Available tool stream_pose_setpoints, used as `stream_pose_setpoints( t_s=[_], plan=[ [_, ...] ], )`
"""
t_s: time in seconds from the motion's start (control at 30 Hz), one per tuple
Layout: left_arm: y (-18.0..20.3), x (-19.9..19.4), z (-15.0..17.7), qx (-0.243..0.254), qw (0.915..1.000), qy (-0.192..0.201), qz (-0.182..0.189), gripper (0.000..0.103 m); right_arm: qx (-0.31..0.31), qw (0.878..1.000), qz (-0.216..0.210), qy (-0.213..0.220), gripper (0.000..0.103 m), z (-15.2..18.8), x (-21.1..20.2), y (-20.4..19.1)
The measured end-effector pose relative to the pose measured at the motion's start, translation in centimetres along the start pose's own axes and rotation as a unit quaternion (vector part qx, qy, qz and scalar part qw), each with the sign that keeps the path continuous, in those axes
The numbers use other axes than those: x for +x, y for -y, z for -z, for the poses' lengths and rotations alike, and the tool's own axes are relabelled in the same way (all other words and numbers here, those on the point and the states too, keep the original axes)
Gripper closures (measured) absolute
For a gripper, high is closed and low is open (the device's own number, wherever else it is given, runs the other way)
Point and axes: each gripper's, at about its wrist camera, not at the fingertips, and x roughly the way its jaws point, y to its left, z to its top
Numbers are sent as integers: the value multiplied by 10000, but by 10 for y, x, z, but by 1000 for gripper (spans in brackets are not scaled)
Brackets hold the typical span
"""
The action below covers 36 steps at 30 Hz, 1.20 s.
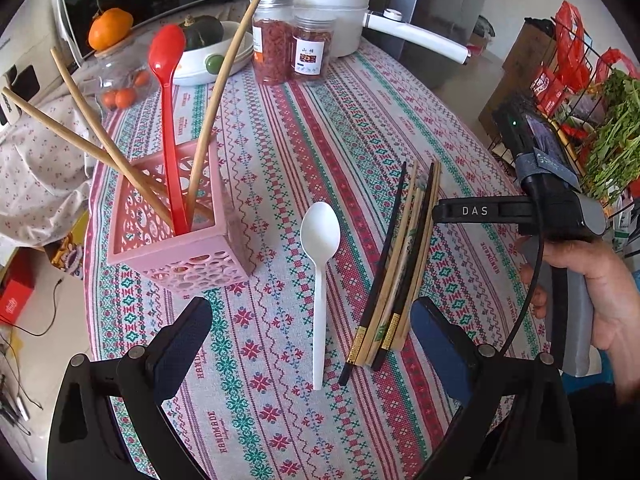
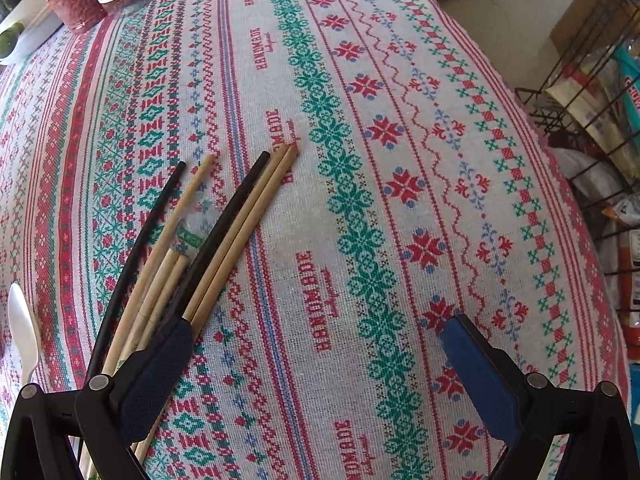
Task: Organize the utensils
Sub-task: 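Move the right tool to the chopstick pile and grasp a wooden chopstick, then lift the wooden chopstick with the right tool while the left tool grasps a black chopstick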
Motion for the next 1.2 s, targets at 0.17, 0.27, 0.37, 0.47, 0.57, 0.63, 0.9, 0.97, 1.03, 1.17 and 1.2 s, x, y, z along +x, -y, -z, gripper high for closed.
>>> stream_pose_setpoints(
  t_s=[0.17, 0.27, 0.37, 0.47, 0.57, 0.63, 0.9, 0.97, 1.03, 1.17, 1.2],
  plan=[
    [2, 2, -1, 15, 10000, 8, -30, 2, 42, 10000, -52, 17, 5, -5, 1, -1],
    [1, 2, -1, -33, 10000, 8, -27, 2, -38, 10000, 62, 66, 5, -8, -1, -16],
    [-1, 1, -1, -54, 10000, 20, -50, 2, -263, 9992, 298, 53, 6, -6, 1, -32],
    [-2, 0, -1, -62, 10000, 15, -27, 2, -252, 9995, 186, 23, 17, -6, -3, -37],
    [0, -6, 0, 18, 9999, 74, -95, 3, -360, 9992, 173, 55, 34, -5, -10, -38],
    [7, -13, 0, 195, 9997, 140, -108, 3, -434, 9989, 128, 106, 58, -5, -15, -35],
    [52, -7, -20, 683, 9974, 133, -210, 7, 10, 9984, -555, 43, 95, -6, -23, 20],
    [61, 8, -33, 602, 9981, -53, -85, 21, 93, 9972, -735, 60, 99, -5, -30, 26],
    [69, 28, -48, 492, 9983, -301, 87, 41, 156, 9957, -905, 114, 99, -2, -36, 33],
    [79, 71, -76, 394, 9971, -657, 22, 77, 248, 9922, -1211, 166, 99, -1, -47, 44],
    [81, 80, -80, 376, 9967, -723, -5, 83, 262, 9916, -1254, 159, 99, 0, -48, 46]
  ],
)
